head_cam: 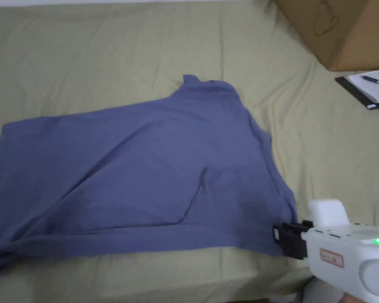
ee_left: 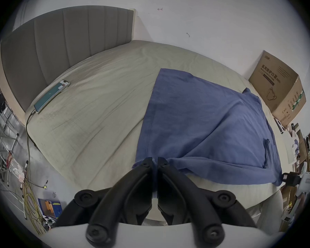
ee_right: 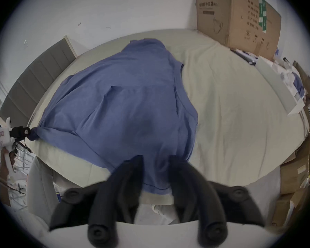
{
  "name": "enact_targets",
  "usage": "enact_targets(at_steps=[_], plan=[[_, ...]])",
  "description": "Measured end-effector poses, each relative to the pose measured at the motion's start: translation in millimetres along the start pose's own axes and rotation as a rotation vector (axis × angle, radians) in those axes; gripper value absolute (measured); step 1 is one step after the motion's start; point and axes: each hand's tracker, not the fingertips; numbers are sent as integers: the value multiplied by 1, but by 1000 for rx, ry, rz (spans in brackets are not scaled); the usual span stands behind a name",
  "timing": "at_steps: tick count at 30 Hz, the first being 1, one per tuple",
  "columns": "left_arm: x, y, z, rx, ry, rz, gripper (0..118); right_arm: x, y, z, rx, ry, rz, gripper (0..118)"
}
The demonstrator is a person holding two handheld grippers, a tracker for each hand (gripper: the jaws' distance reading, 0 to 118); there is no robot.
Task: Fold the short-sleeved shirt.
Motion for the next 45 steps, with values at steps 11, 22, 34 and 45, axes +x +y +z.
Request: enact_targets(at_steps=[11, 22, 34, 45], plan=[[-5, 11, 6, 0, 10, -14, 2, 9, 13, 19, 37, -5, -24, 1], [7, 92, -44, 7, -11, -89, 2, 21, 149, -15, 156, -28, -107, 1], [-17, 94, -101, -87, -24, -33, 93, 20, 152, -75, 68, -68, -109, 99], [-29, 8, 1, -19, -7, 165, 0, -12, 72, 10, 137, -34, -126, 0]])
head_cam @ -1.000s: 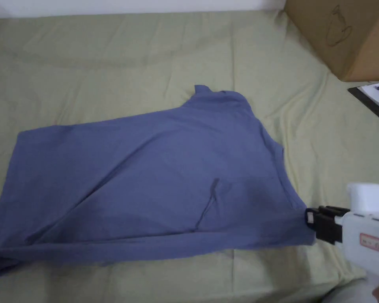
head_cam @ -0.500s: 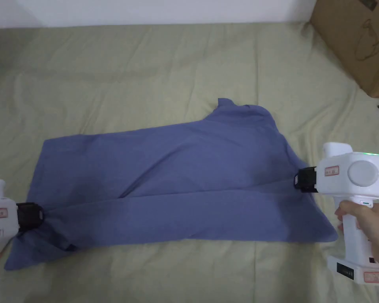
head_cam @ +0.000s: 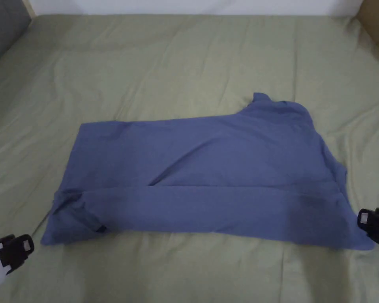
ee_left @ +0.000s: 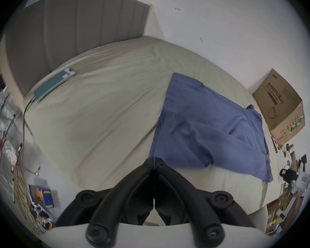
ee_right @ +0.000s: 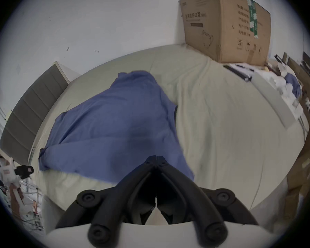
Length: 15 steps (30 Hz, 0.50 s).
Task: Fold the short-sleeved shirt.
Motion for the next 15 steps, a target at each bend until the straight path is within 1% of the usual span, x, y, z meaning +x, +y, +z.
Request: enact_targets(at_steps=[1, 2, 6, 7, 8, 9, 10, 11, 12, 15], plan=[[-1, -5, 1, -29, -1, -4, 0, -1, -7, 2, -22, 37, -1, 0], [-3, -9, 1, -70, -39, -4, 0, -4, -13, 4, -28, 46, -10, 0], [0, -8, -1, -53, -43, 0, 0, -10, -27, 10, -31, 31, -23, 0], [3, -4, -2, -38, -40, -14, 2, -10, -28, 11, -32, 29, -22, 0], [6, 2, -6, -24, -39, -16, 15, -10, -30, 11, -31, 30, -21, 0], [8, 8, -11, -19, -35, -11, 43, -11, -31, 10, -33, 29, -24, 0], [10, 15, -18, -22, -31, -6, 86, -11, -31, 9, -41, 29, -33, 0], [12, 20, -29, -42, -26, 3, 100, -7, -32, 8, -45, 32, -48, 0], [15, 23, -40, -98, -31, 5, 100, -6, -33, 6, -48, 39, -71, 0], [26, 24, -61, -133, -41, -54, 99, -4, -37, 4, -62, 43, -101, 0]])
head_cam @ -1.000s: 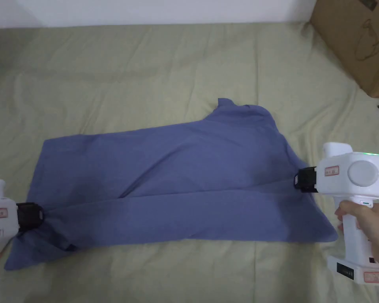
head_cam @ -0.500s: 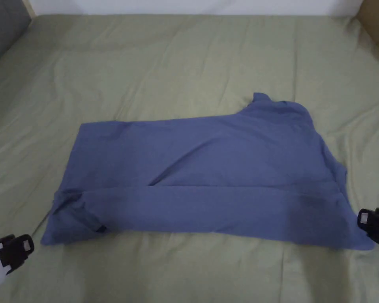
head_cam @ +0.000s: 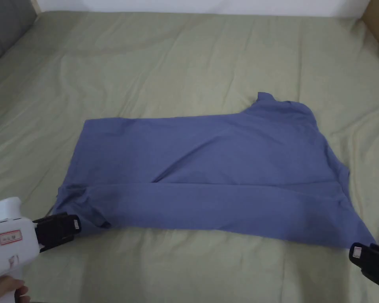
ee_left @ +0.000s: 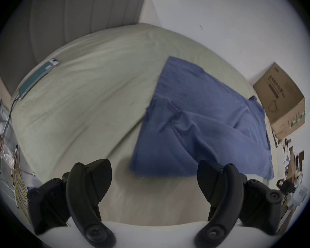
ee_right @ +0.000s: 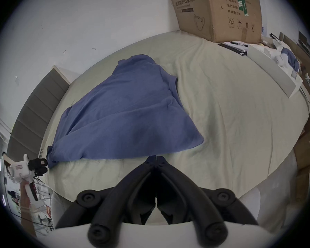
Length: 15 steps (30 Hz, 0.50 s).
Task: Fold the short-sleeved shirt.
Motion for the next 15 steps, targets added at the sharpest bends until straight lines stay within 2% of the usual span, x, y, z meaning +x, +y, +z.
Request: enact_targets(at_steps=[2, 3, 4, 5, 7, 8, 9, 10, 11, 12, 15], plan=[[-2, -4, -24, -53, 39, -15, 78, -1, -3, -1, -5, -4, 1, 0], [-4, -8, -31, -69, 118, 1, 73, -2, -3, -2, -15, -8, 3, 0], [-1, -10, -29, -10, 156, -37, 58, -1, -4, -1, -23, -10, 5, 0], [2, -11, -17, 1, 120, -22, 35, -1, -4, -1, -25, -12, 7, 0], [6, -14, -2, 57, 168, -56, 20, -1, -3, -2, -20, -21, 14, 1], [3, -11, 0, 33, 137, -42, 15, 0, 0, -4, -22, -30, 22, 3], [2, -8, 2, 18, 101, -40, 11, 1, 6, -8, -29, -51, 35, 19], [1, -7, 2, 18, 91, -55, 7, 1, 11, -13, -40, -65, 55, 57], [1, -7, 3, 3, 67, -51, 7, 2, 18, -19, -41, -71, 70, 87], [3, -6, 3, -2, 83, -66, 7, 3, 25, -25, -28, -68, 84, 102], [6, -4, 8, 7, 87, -94, 7, 6, 46, -44, 1, -109, 92, 103]])
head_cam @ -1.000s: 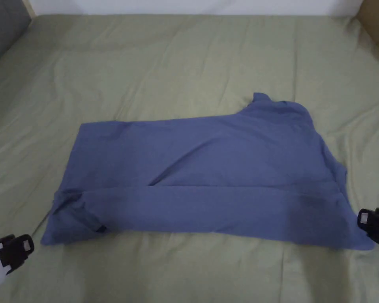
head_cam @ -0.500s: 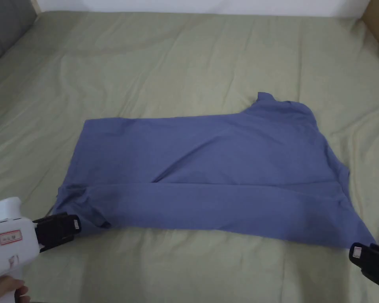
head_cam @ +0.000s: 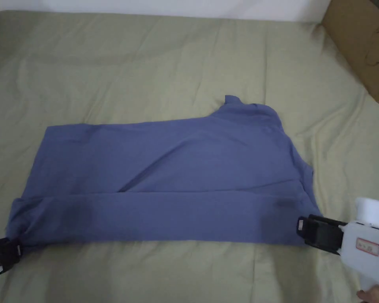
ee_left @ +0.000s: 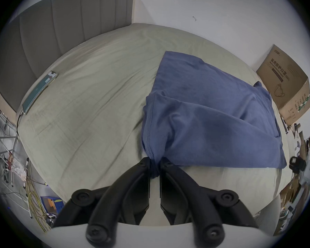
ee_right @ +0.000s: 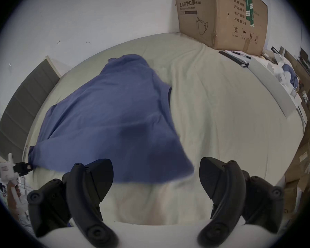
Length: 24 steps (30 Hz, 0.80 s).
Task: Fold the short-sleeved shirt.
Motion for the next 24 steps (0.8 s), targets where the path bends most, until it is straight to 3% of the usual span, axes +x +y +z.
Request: enact_targets(at_steps=[2, 3, 4, 5, 6, 7, 8, 9, 10, 12, 20, 24], plan=[[1, 2, 3, 5, -12, 0, 7, 7, 9, -28, -15, -6, 18, 103], [1, 3, 3, 6, -12, -8, 7, 9, 11, -47, -99, -15, 29, 98], [1, 3, 4, 6, -10, -15, 7, 9, 12, -61, -195, -31, -9, 69], [2, 4, 6, 4, -9, -17, 7, 8, 7, -71, -253, -11, -53, 60], [3, 4, 8, 0, -17, -26, 7, 1, 1, -68, -153, -51, -17, 58], [4, 4, 10, 5, -15, -40, 7, -8, -1, -56, -133, -75, 48, 40], [2, 4, 9, 5, -11, -55, 7, -15, 1, -48, -137, -42, 102, 10], [2, 6, 10, 4, -16, -68, 7, -19, 1, -47, -150, 8, 92, 7], [1, 7, 10, 2, -17, -71, 7, -24, 2, -47, -162, -7, 70, 7], [-4, 12, 11, -4, -21, -84, 7, -28, 3, -47, -179, -48, 172, 7], [-23, 9, 34, -11, -32, -82, 7, 19, 8, 26, -148, 100, -61, 7], [-26, -24, 27, -74, -17, -97, 7, 37, -33, 34, -239, 94, -100, 7]])
